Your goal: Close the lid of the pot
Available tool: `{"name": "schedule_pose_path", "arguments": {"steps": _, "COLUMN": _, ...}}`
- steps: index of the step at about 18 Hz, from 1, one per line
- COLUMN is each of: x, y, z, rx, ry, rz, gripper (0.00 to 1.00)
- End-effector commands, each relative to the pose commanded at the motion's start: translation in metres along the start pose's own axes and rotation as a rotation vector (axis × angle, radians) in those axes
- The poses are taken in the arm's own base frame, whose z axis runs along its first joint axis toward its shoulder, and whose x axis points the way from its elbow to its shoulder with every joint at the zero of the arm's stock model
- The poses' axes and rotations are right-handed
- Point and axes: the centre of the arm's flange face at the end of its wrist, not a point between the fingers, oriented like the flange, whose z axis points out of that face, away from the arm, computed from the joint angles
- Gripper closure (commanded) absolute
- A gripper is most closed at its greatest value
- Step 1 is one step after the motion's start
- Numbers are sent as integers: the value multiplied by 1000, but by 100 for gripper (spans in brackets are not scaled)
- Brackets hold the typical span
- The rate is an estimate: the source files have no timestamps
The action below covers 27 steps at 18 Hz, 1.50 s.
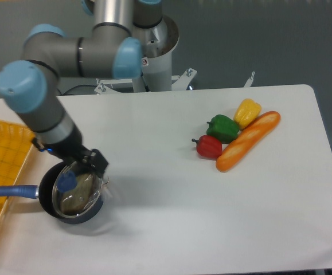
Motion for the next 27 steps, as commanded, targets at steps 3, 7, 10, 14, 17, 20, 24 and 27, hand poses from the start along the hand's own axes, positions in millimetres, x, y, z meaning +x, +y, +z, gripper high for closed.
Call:
{"name": "schedule_pose_path", "arguments": {"steps": 3, "x": -41, "y": 16, "z": 14, "rx": 2, "ry": 39, "rz": 14, "gripper": 0}}
{"name": "schedule_pose_path", "arguments": {"steps": 7, "x": -85, "y": 36, "z": 34, "rx": -10, "ry": 66, "rz": 59, "gripper": 0}}
{"name": "schedule_pose_path", "arguments": {"steps": 10, "x": -116, "y": 52, "z": 45, "rx": -1, "ry": 91, "rz": 93, "gripper": 0}}
{"name": "schedule_pose_path", "arguments": {"steps": 14, "x": -150, "y": 74, "z": 59, "rx": -9, "ry": 104, "rz": 135, "gripper": 0}}
{"name": "schedule_pose_path", "arguments": {"steps": 17, "x": -175, "y": 91, "z": 68, "rx": -11, "ry": 114, "rz": 167, "gripper": 0}}
{"name": "schedule_pose_path", "arguments": {"steps": 20, "x": -197, "y": 108, "z": 78, "rx": -18, "ry": 120, "rz": 194, "gripper": 0}}
{"name": "schedule_pose_path", "arguments": {"steps": 24, "x": -224, "y": 132, "z": 85, "rx": -24, "ry": 125, "rz": 211, "gripper": 0}}
{"name": "schedule_pose_path", "arguments": {"steps": 27, "x": -247, "y": 154, "z": 90, "rx": -21, "ry": 130, "rz": 260, "gripper": 0}}
